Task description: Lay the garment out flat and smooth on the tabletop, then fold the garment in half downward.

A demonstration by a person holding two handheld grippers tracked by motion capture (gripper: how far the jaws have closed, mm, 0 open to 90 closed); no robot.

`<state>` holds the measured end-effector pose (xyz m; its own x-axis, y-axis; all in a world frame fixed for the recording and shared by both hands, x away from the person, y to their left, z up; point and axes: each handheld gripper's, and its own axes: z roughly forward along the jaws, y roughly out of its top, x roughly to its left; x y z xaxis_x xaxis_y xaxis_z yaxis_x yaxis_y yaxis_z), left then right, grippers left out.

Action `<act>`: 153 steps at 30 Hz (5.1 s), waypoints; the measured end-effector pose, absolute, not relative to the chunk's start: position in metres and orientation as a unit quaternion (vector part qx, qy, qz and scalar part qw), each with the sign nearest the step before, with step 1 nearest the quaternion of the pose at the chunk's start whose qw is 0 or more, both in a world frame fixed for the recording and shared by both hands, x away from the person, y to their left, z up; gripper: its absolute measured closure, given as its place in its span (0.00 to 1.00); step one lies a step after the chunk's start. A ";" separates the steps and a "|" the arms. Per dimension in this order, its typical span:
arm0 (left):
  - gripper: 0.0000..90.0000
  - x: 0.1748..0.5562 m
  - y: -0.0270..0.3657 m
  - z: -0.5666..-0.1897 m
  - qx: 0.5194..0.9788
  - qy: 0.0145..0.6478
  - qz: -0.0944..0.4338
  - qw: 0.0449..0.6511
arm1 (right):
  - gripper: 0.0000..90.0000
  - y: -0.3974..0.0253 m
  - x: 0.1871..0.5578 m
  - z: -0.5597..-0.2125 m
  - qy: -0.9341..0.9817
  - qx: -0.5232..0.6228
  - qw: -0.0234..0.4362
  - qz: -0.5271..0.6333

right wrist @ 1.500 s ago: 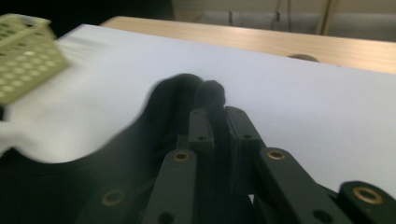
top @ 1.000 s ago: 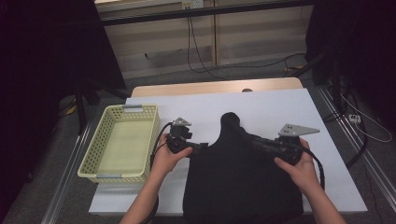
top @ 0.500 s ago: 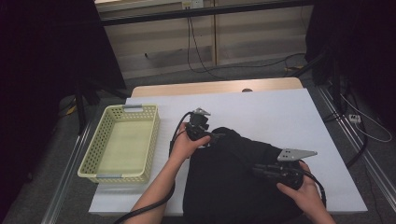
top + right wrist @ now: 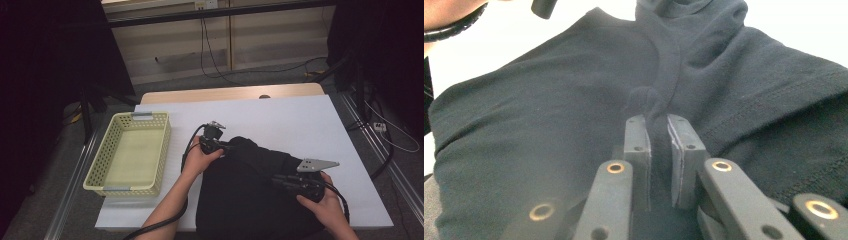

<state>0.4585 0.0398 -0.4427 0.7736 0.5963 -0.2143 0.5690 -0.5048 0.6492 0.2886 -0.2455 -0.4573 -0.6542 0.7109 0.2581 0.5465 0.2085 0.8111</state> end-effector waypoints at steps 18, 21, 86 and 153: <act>0.95 0.425 0.068 -0.400 0.852 0.319 -0.033 0.413 | 0.90 -0.263 0.280 -0.437 0.759 0.405 0.140 0.489; 0.95 0.415 0.073 -0.396 0.851 0.309 -0.040 0.423 | 0.90 -0.268 0.276 -0.433 0.755 0.405 0.150 0.493; 0.95 0.355 0.086 -0.383 0.860 0.257 -0.034 0.440 | 0.90 -0.262 0.249 -0.416 0.765 0.364 0.157 0.508; 0.28 0.404 0.107 -0.439 0.870 0.281 0.026 0.405 | 0.46 -0.314 0.285 -0.444 0.766 0.469 0.194 0.394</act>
